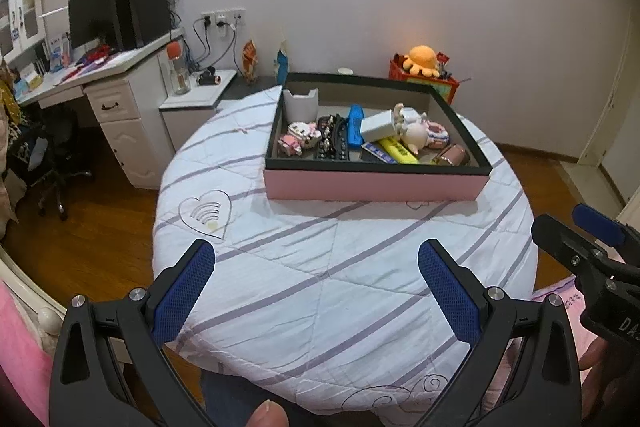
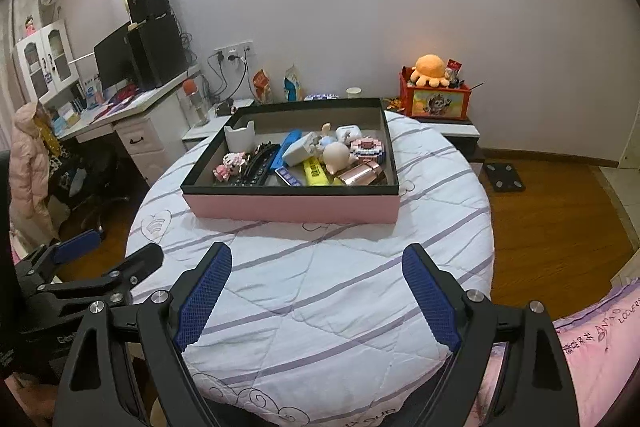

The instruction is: Organize rigid objects

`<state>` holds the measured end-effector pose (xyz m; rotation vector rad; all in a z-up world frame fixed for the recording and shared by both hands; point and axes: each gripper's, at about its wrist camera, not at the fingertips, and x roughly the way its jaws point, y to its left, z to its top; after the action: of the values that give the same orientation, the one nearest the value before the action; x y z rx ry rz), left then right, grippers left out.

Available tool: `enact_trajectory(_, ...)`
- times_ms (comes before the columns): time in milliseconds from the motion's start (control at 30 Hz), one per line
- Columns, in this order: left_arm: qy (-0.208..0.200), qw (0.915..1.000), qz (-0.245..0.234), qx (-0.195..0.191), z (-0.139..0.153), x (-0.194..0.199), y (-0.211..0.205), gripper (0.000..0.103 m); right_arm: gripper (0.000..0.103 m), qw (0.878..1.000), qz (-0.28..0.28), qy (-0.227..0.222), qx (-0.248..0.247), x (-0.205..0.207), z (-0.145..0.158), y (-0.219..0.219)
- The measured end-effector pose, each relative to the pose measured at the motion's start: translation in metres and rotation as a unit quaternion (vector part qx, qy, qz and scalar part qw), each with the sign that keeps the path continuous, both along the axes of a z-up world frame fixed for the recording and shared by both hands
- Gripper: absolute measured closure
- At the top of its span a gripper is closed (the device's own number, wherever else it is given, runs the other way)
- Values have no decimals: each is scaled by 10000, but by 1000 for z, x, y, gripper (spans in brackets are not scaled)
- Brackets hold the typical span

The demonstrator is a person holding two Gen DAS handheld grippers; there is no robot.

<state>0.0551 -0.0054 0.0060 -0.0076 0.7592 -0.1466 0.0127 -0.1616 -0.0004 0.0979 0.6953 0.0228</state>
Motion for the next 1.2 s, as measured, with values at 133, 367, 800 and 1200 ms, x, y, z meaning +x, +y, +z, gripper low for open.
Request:
enact_trajectory(133,-90,9999,41,-44,6,-10,4,0,15,10000,-22,-81,-47,-11,3,2)
enact_trajectory(367,-487,9986,125,-134,30,-46,11,0,15,9991,-3,-394,-176,-48,19,9)
enact_trajectory(800,-891,9959,136,117,62,-80,1,0,14,9960,-185,-810,-318,-81,48,14)
enact_trajectory(1200,-963,9947,342,140,81,-81,7,0,15,9954,-221,-884,-283,-78,57,13)
